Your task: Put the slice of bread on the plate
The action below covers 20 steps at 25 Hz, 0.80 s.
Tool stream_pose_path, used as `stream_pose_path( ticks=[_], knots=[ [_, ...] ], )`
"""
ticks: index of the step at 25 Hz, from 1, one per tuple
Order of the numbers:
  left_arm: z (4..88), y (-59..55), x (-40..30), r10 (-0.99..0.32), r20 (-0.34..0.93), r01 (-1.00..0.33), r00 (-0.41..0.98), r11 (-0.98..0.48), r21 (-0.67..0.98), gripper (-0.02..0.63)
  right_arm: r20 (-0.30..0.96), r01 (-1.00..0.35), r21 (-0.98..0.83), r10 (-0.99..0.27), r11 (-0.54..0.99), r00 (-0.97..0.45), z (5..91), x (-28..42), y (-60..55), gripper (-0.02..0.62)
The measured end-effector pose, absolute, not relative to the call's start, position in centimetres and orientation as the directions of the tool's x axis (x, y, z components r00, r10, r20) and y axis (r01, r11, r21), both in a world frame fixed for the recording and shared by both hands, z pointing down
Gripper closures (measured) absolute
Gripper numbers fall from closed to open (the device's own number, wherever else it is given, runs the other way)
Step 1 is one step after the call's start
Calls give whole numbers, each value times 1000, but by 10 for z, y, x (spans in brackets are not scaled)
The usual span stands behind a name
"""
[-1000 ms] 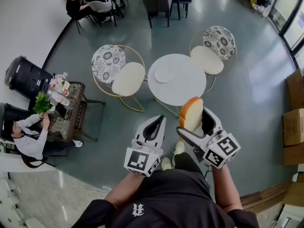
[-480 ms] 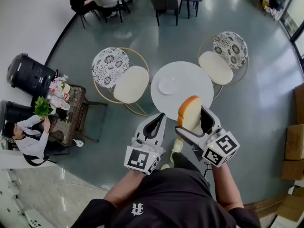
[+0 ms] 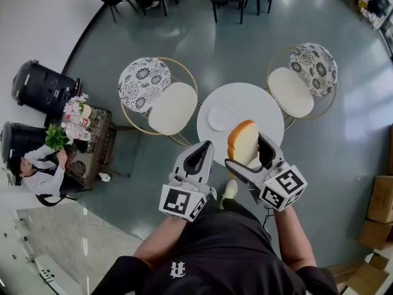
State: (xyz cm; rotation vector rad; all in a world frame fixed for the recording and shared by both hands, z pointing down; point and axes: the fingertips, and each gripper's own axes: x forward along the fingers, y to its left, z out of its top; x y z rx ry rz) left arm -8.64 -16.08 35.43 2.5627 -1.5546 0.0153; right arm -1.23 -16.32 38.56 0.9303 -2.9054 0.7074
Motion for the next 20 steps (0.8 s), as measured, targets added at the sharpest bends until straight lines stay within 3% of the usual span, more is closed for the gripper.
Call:
stream_pose_path(
  ticks=[11, 20],
  knots=[
    [396, -256, -105, -855, 89, -857, 512, -501, 118, 600, 212, -602, -448, -576, 661, -790, 447, -37, -247, 84],
    [466, -310, -127, -840, 94, -844, 535, -526, 107, 601, 327, -659, -422, -573, 623, -751, 561, -62, -295, 84]
  ],
)
